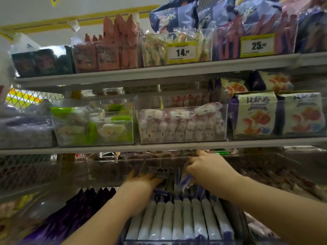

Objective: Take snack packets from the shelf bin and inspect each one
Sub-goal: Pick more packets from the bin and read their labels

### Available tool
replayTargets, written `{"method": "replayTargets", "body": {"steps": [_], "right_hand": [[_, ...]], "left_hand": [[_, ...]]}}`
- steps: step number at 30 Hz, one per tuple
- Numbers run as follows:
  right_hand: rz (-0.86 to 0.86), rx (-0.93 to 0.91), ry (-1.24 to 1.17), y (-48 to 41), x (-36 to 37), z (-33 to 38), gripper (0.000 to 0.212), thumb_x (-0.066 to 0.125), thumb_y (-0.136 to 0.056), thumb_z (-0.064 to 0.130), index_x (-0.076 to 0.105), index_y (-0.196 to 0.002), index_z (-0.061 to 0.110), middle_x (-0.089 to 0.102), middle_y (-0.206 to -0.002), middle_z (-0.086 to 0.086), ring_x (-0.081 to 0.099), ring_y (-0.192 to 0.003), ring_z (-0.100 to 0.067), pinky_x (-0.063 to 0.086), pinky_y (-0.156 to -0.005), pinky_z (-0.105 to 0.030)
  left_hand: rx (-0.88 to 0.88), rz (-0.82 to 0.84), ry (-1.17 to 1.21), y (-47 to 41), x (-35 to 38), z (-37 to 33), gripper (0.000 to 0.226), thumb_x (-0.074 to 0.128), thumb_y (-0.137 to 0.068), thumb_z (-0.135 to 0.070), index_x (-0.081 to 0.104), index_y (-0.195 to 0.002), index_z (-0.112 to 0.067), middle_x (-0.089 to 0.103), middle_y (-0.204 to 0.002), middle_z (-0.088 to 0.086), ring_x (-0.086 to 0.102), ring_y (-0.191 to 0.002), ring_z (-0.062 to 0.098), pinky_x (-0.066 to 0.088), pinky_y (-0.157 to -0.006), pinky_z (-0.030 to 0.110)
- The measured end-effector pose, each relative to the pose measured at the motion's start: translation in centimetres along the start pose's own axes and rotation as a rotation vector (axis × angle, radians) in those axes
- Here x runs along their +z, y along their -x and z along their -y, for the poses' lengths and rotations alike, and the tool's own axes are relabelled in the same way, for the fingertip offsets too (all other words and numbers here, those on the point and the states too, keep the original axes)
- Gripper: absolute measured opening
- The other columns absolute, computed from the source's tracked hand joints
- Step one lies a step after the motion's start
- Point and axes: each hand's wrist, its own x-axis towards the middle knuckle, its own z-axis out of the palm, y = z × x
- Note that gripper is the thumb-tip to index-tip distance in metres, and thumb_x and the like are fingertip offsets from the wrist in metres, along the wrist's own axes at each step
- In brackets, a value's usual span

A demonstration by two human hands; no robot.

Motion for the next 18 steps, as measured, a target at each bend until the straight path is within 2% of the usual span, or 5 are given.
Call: {"method": "replayTargets", "body": {"steps": [5,8,10,15,18], "right_hand": [[-0.183,0.008,-0.172,3.9,-2.1,1.5,0.026,0.056,-0.091,0.044,0.067,-0.11,0.029,0.061,-0.113,0.012,0.046,-0.101,-0.016,0.048,-0.076,-0.031],[-0.401,-0.021,-0.343,7.1,-2.4,3.7,0.024,0.073,-0.08,0.036,0.075,-0.1,0.023,0.07,-0.101,0.005,0.055,-0.088,-0.025,0.054,-0.064,-0.04],[-0.525,-0.041,-0.402,9.3,-1.9,5.7,0.025,0.082,-0.073,0.026,0.077,-0.097,0.019,0.072,-0.097,0.003,0.058,-0.079,-0.027,0.056,-0.059,-0.039],[-0.535,-0.044,-0.571,13.9,1.1,11.1,0.035,0.074,-0.081,0.032,0.071,-0.112,0.017,0.068,-0.113,0.0,0.059,-0.091,-0.025,0.054,-0.079,-0.038],[-0.446,0.066,-0.829,16.4,2.4,14.1,0.051,0.057,-0.085,0.05,0.06,-0.128,0.023,0.056,-0.13,0.007,0.055,-0.116,-0.016,0.05,-0.096,-0.034]], "left_hand": [[-0.171,-0.3,0.73,2.6,-1.1,-2.8,0.024,0.047,-0.101,-0.026,0.067,-0.113,-0.021,0.07,-0.107,0.0,0.065,-0.101,0.023,0.051,-0.085,0.034],[-0.363,-0.135,1.364,5.0,-2.4,-5.8,0.04,0.038,-0.103,-0.038,0.067,-0.102,-0.012,0.07,-0.076,0.001,0.068,-0.066,0.021,0.05,-0.057,0.026],[-0.428,0.013,1.702,7.1,-2.6,-7.4,0.045,0.034,-0.102,-0.047,0.065,-0.107,-0.015,0.071,-0.079,0.003,0.066,-0.059,0.016,0.049,-0.049,0.02],[-0.403,-0.121,1.963,12.3,-0.2,-10.5,0.031,0.047,-0.101,-0.021,0.057,-0.127,-0.008,0.068,-0.119,0.018,0.065,-0.104,0.034,0.048,-0.097,0.054],[-0.416,-0.249,1.901,15.4,1.7,-11.7,0.032,0.051,-0.098,-0.009,0.052,-0.13,-0.01,0.067,-0.121,0.016,0.065,-0.109,0.035,0.051,-0.096,0.051]]}}
